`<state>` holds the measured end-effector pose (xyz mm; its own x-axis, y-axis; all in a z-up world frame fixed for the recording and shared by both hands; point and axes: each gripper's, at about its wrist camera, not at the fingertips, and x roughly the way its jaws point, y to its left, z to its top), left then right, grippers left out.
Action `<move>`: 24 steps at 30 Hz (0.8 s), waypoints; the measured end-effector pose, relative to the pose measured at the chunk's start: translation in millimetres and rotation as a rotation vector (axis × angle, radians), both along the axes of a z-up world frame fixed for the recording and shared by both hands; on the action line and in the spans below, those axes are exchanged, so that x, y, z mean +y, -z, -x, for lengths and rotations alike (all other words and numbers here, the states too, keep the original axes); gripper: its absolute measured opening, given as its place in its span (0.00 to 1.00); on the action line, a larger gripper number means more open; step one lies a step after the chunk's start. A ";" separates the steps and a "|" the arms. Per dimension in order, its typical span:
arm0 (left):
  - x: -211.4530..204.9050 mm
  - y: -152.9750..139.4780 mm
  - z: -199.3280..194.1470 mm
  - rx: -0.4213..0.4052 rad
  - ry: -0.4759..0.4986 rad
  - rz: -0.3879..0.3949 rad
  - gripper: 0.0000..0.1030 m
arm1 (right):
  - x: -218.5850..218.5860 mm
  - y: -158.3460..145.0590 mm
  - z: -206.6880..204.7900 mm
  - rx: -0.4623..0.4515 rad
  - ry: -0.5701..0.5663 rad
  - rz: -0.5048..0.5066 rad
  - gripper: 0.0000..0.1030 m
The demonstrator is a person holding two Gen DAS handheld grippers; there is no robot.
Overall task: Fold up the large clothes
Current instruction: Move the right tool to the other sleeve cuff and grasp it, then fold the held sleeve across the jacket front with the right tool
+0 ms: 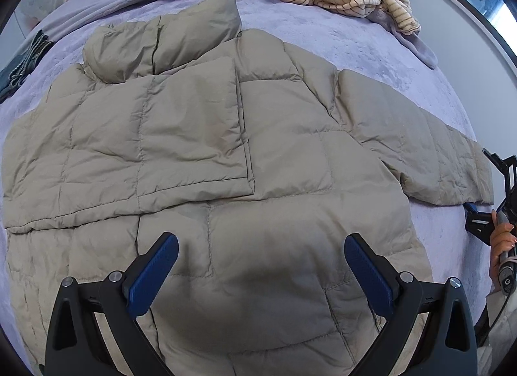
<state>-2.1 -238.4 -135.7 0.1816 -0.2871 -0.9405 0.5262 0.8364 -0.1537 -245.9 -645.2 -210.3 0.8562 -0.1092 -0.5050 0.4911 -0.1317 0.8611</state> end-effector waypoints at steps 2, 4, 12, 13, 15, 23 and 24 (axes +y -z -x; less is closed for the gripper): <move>0.4 -2.0 -3.7 -0.006 -0.010 0.002 1.00 | -6.3 2.5 -2.3 -0.046 0.027 -0.034 0.88; 3.6 -4.6 -8.4 -0.011 -0.031 0.008 1.00 | -11.1 3.8 -5.9 -0.069 0.040 -0.066 0.88; 26.8 -16.5 -29.9 -0.068 -0.074 0.022 1.00 | -10.7 -13.7 -32.4 -0.056 0.002 -0.055 0.06; 30.8 -16.8 -33.5 -0.075 -0.075 0.017 1.00 | -6.7 -24.9 -38.7 -0.051 -0.017 -0.014 0.06; 40.0 -16.5 -40.3 -0.086 -0.083 0.012 1.00 | 2.3 -45.8 -55.2 -0.046 -0.079 0.062 0.06; 93.0 -20.6 -67.3 -0.112 -0.114 0.012 1.00 | 117.0 -146.9 -180.4 0.036 -0.512 0.488 0.06; 99.8 -20.5 -70.9 -0.120 -0.117 0.004 1.00 | 138.9 -155.4 -197.4 0.054 -0.567 0.550 0.06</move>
